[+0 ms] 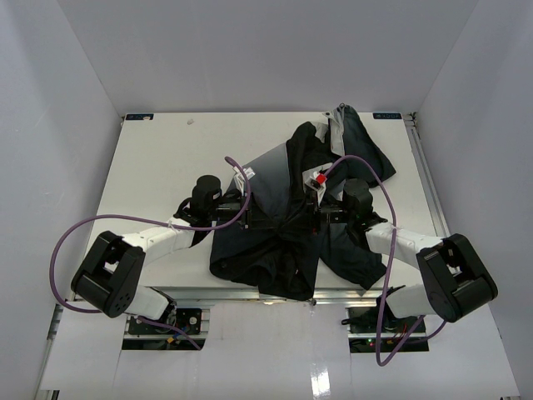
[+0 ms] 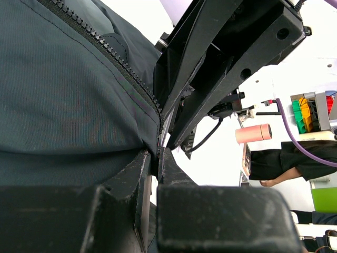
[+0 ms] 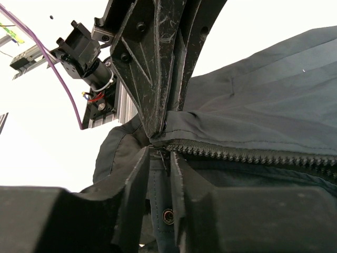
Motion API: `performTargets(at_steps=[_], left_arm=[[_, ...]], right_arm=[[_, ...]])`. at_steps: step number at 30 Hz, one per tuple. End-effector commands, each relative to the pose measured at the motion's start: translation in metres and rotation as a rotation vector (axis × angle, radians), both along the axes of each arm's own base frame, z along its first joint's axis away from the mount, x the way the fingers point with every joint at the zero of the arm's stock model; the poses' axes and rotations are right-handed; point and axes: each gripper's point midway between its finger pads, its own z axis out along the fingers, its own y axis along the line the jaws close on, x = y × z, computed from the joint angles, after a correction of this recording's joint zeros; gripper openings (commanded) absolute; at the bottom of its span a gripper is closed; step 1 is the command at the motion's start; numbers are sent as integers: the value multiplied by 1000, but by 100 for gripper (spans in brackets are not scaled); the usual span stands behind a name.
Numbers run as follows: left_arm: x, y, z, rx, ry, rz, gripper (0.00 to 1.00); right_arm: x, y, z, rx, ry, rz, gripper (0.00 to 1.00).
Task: Zip up the jacket
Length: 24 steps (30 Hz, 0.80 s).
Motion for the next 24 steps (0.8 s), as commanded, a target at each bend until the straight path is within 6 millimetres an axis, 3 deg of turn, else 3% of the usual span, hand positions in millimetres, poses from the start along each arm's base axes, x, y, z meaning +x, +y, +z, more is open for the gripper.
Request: performTargets(at_steps=[1, 5, 14, 19, 24], left_arm=[[-2, -2, 12, -26, -43, -22, 0], [-3, -2, 13, -29, -47, -22, 0], [-4, -2, 12, -29, -44, -26, 0], [-7, -2, 12, -28, -38, -31, 0], [-14, -7, 13, -4, -32, -43, 0]], right_arm=[[-8, 0, 1, 11, -28, 30, 30], [-8, 0, -1, 4, -26, 21, 27], [-4, -1, -1, -10, -38, -18, 31], [6, 2, 2, -25, -59, -83, 10], [20, -2, 8, -42, -113, -171, 8]])
